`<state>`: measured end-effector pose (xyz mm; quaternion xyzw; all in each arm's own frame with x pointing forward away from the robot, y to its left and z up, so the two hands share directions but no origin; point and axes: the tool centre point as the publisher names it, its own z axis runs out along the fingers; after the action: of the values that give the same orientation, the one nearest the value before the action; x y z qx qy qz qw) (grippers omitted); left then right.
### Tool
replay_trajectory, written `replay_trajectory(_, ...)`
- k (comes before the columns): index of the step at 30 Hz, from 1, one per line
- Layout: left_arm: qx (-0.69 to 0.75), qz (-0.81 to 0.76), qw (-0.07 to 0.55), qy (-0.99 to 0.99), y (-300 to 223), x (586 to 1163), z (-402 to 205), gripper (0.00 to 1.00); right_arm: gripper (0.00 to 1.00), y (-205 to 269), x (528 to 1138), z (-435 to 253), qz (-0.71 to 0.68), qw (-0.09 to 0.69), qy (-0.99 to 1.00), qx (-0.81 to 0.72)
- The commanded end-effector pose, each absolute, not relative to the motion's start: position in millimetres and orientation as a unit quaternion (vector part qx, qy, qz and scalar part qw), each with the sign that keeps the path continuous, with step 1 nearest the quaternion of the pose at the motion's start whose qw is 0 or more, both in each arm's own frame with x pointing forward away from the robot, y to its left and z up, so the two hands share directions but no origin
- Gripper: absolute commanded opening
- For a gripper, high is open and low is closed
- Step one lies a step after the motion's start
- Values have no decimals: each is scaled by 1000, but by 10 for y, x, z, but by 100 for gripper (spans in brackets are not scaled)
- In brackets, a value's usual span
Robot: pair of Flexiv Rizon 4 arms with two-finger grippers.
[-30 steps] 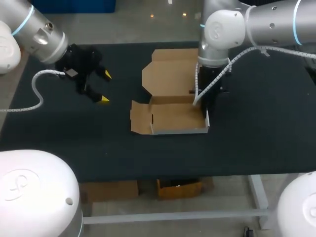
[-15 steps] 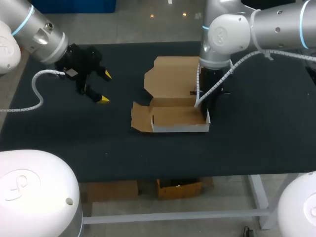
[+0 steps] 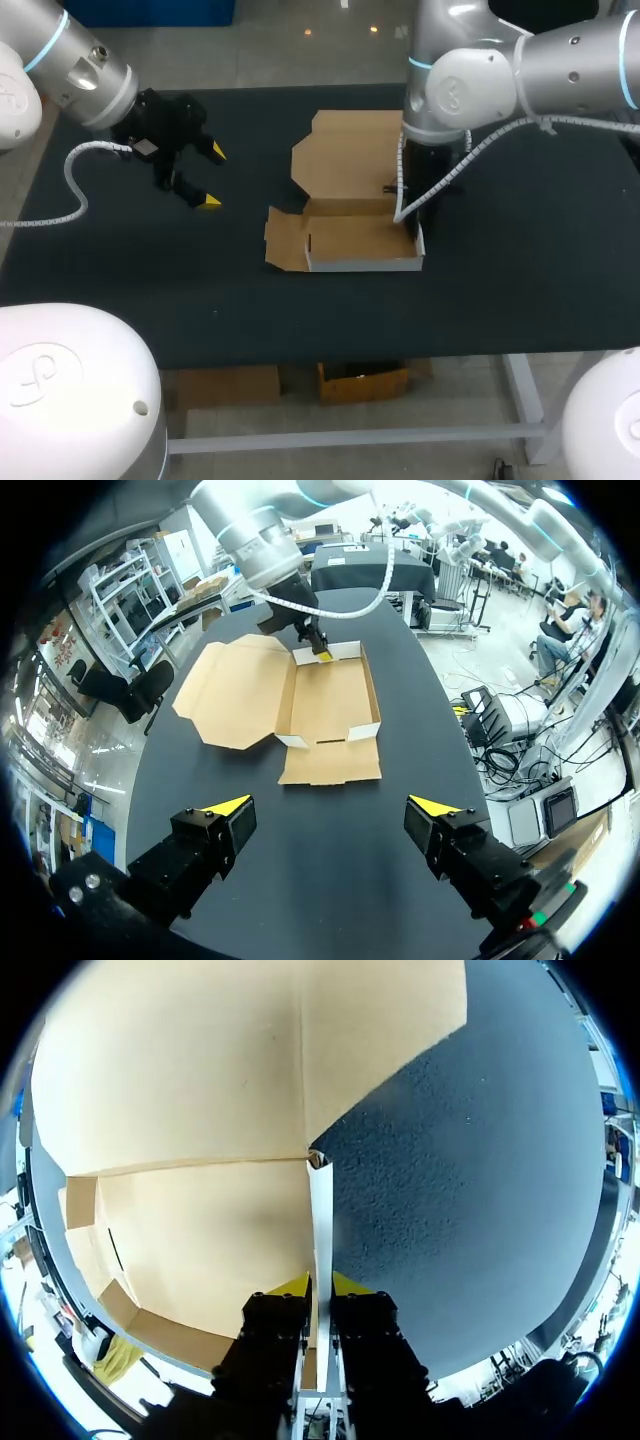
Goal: Assemble the packaging by folding the flat box into shape, placing the metal phone stand inside, and closing the box properly
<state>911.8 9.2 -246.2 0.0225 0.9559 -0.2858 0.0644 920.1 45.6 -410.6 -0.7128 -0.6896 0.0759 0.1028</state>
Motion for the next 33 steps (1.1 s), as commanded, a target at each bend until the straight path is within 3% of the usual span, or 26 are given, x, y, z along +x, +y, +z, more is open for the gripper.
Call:
replay_trajectory(1, 23, -285, 64, 956, 91, 9122, -2460, 100, 7, 438, 9103, -4107, 52, 82, -689, -718)
replay_trajectory(20, 23, -285, 64, 956, 91, 9122, -2460, 100, 9, 468, 9095, -4107, 26, 24, -671, -740)
replay_trajectory(33, 23, -285, 64, 956, 91, 9122, -2460, 100, 11, 460, 9125, -4192, 15, 41, -673, -739)
